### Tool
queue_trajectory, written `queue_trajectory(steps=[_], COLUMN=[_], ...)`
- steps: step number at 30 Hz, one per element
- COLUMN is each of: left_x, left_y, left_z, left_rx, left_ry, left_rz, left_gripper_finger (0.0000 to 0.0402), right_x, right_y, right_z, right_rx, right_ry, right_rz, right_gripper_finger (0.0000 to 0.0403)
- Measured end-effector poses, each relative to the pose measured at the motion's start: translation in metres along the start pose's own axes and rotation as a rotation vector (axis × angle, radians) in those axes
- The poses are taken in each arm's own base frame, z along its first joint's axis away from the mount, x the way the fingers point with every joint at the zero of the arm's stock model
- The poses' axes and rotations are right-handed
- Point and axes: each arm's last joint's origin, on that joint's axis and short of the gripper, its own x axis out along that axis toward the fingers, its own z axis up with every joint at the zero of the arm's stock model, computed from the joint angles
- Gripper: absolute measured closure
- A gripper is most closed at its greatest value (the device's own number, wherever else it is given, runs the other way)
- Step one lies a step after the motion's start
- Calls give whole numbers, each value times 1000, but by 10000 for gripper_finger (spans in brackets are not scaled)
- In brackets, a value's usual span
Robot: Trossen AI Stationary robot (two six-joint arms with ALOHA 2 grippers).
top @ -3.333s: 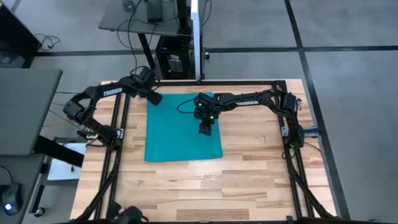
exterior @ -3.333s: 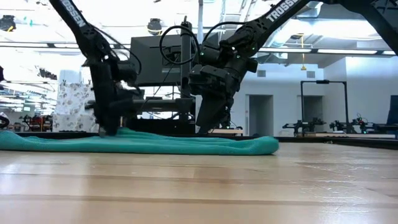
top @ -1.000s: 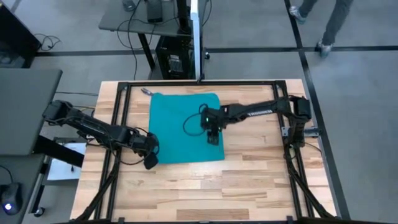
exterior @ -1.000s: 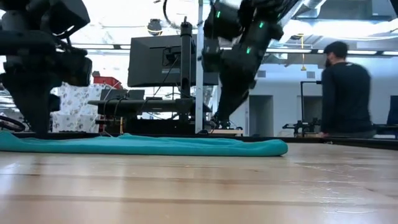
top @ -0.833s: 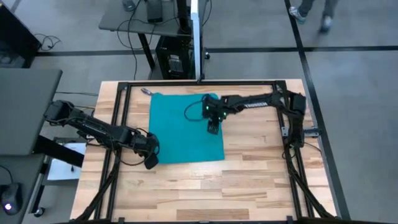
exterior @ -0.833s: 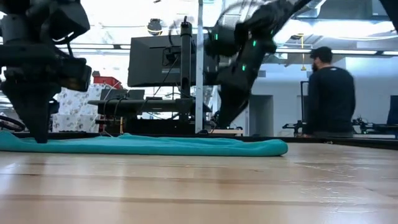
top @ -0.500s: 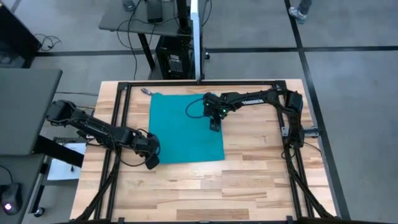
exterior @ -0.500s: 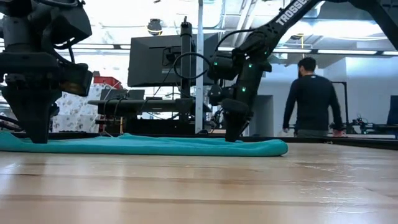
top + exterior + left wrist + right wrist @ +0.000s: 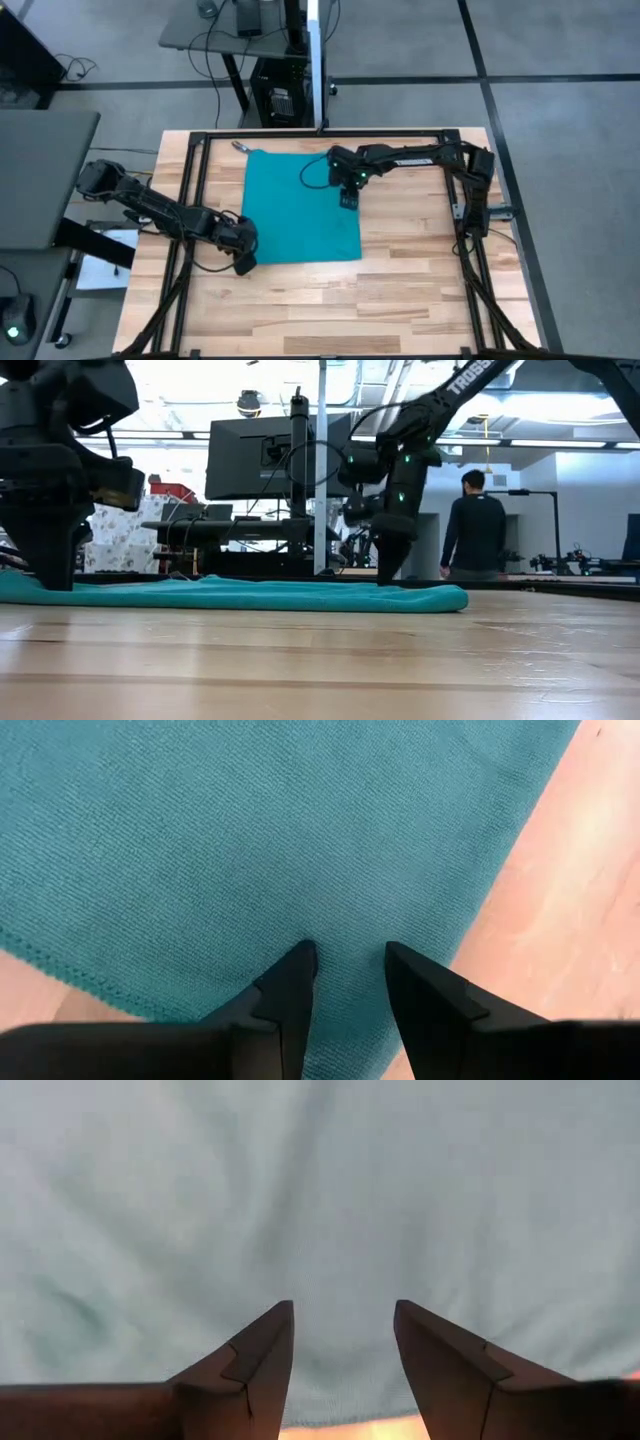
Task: Roll towel
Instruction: Fold the blue towel, then roll the blue towel
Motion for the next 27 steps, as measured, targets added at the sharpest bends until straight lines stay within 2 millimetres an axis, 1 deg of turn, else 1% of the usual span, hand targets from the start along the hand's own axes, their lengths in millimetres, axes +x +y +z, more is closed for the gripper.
queue_trajectory(steps=[3,5,7,9,11,13,15,16,19,20,23,25,27], left_x=[-1,-1,-2,-4,-9,-19,-33,-41,-63,-69,-76,-76,-73], left_y=[-4,-7,-8,-7,-5,-6,-11,-15,-26,-30,-41,-48,-57], left_z=[6,12,18,24,30,36,43,47,54,54,47,37,26], left_rx=[-3,-1,48,107,156,228,311,345,430,452,503,520,539], left_ry=[-53,-105,-165,-175,-140,-98,-75,-75,-61,-59,-43,-24,4], left_rz=[-41,-75,-87,-89,-76,-53,-31,-25,3,2,-10,-19,-27], left_gripper_finger=[291,291,291,290,286,279,267,260,236,228,206,198,195], right_x=[-26,-36,-43,-53,-64,-78,-93,-104,-127,-132,-138,-139,-135], right_y=[7,10,13,16,22,32,48,56,83,93,130,160,193], right_z=[11,19,28,37,43,45,47,48,38,33,14,0,-17], right_rx=[0,-12,-17,-26,-62,-119,-182,-202,-239,-239,-208,-209,-246], right_ry=[-86,-150,-225,-279,-270,-235,-218,-226,-190,-172,-114,-82,-71], right_rz=[-4,-7,-10,-10,-6,5,22,30,70,84,128,167,173], right_gripper_finger=[235,235,235,235,234,229,218,212,185,175,148,139,136])
